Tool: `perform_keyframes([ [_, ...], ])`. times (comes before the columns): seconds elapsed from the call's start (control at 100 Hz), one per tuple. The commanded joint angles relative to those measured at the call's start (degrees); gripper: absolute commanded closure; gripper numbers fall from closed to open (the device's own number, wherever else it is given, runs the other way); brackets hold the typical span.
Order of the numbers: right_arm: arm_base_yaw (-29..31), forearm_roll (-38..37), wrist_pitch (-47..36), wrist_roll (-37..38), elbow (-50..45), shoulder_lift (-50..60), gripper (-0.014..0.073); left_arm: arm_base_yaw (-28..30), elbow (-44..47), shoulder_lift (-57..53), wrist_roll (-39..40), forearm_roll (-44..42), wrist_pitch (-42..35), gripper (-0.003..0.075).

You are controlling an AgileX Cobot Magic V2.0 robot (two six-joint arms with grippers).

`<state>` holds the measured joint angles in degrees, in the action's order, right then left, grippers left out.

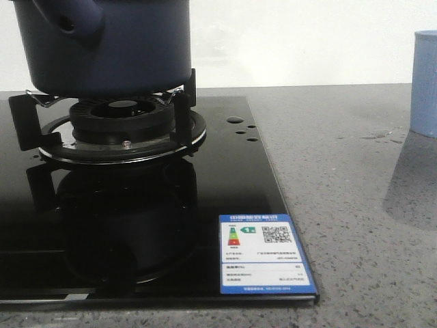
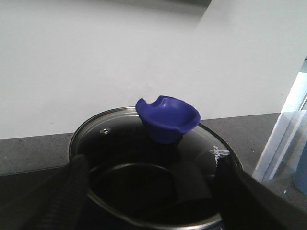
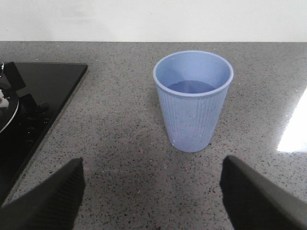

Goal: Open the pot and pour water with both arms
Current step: 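Close the left gripper around the blue knob of the glass lid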

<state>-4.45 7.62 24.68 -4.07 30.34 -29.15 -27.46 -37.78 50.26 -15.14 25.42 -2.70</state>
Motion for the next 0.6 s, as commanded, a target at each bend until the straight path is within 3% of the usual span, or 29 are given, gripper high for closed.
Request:
perform_keyframes([
  [0.0, 0.02, 0.45, -3.87, -0.69, 2.17, -0.6, 0.0061, -1.04, -4.26, 4.44, -0.21, -0.68, -6.18, 0.0217],
  [0.25, 0.02, 0.45, -3.87, -0.69, 2.17, -0.6, 0.0061, -1.04, -12.41, 15.67, -0.21, -0.72, -6.06, 0.0215],
  [0.59, -0.01, 0.45, -3.87, -0.69, 2.17, -0.6, 0.0061, -1.04, -17.39, 21.01, -0.21, -1.2, -5.95, 0.021],
])
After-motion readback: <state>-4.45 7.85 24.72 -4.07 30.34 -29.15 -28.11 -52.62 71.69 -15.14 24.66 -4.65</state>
